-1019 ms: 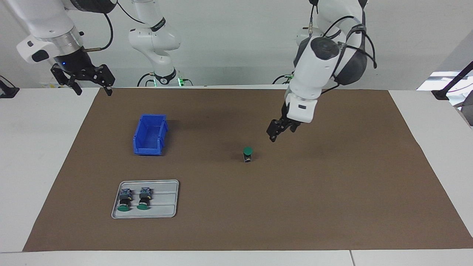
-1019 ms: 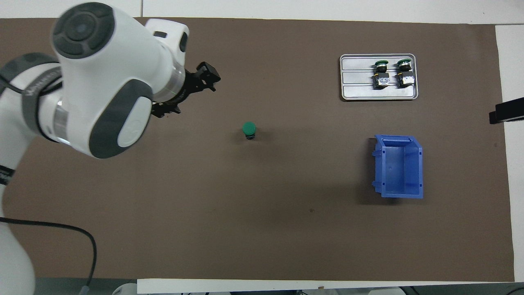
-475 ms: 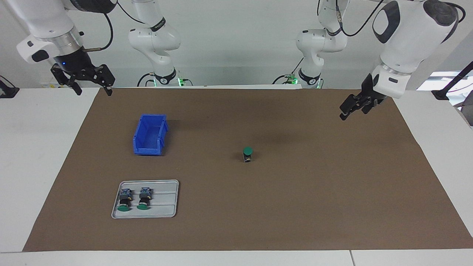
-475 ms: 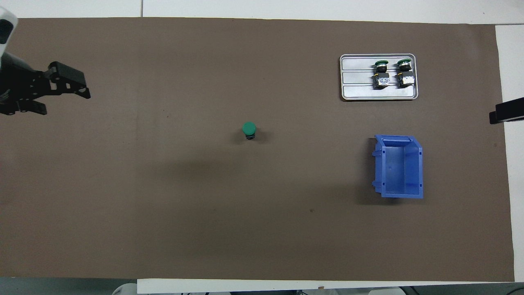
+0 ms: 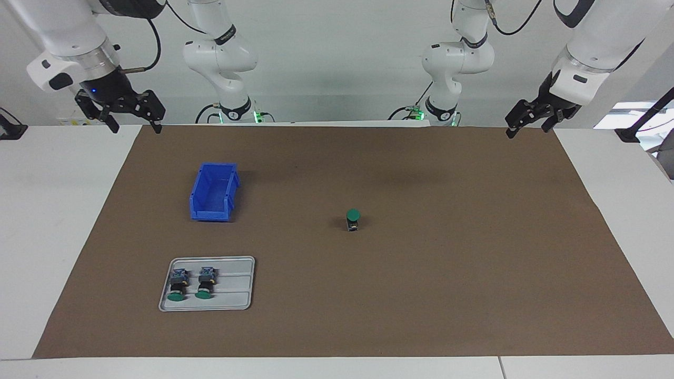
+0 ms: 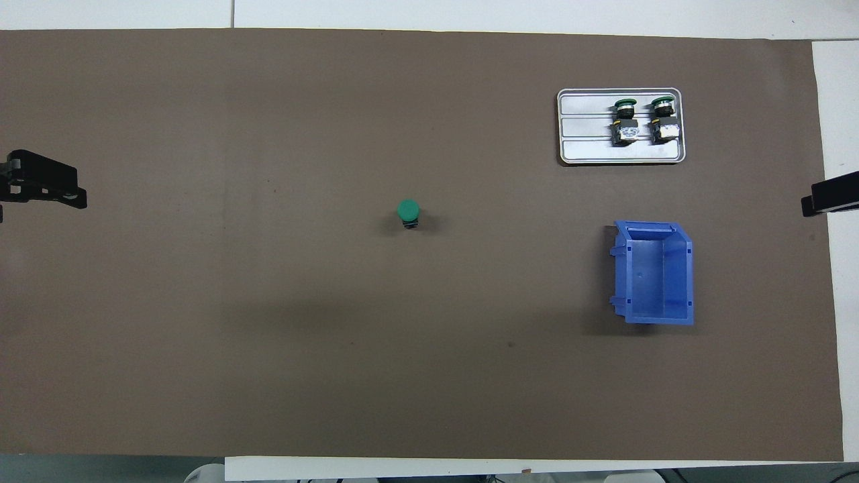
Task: Place and press button with both arms
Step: 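Swing the right arm out over the table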
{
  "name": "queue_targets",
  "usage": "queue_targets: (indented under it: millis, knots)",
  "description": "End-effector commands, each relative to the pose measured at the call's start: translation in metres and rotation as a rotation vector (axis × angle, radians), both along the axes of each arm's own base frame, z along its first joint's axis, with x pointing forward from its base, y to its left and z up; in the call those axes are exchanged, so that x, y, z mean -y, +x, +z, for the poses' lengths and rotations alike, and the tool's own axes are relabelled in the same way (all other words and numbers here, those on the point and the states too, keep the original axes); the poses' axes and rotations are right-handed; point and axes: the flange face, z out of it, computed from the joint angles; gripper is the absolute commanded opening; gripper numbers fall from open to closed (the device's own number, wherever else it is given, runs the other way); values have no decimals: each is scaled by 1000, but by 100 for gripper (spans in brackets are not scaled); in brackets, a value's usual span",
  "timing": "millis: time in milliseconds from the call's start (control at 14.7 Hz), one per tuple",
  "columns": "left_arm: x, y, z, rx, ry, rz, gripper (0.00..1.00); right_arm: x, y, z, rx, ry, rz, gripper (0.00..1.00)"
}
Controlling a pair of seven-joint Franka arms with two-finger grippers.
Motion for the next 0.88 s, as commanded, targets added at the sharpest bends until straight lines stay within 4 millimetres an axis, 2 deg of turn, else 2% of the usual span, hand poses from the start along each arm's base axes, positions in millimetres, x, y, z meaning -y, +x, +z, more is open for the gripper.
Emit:
queue_targets:
  millis: [0, 68, 204, 340, 407, 475, 679, 815]
  knots:
    - [-25, -18, -6, -23, 13, -33, 100, 10, -12, -2, -31, 2, 10, 99]
    - [-23, -17, -9, -18, -7, -32, 100, 13, -15, 1, -47, 4, 3, 99]
    - [-22, -15, -19, -19, -29, -35, 100, 18, -16, -2, -57, 19, 98, 99]
    - [-20, -14, -20, -21, -32, -38, 100, 1, -5, 2, 21, 27, 156, 99]
    - [-20, -13, -19, -20, -33, -38, 100, -10, -2, 3, 37, 40, 169, 98]
    - [-20, -12, -17, -12, -33, -36, 100, -30, 2, 3, 66, 56, 154, 95]
    - [-21, -10, -13, 0, -36, -35, 100, -91, 12, 1, 142, 46, 45, 95]
    - [-22, -10, -14, -1, -34, -32, 100, -113, 18, -7, 161, 48, 24, 94]
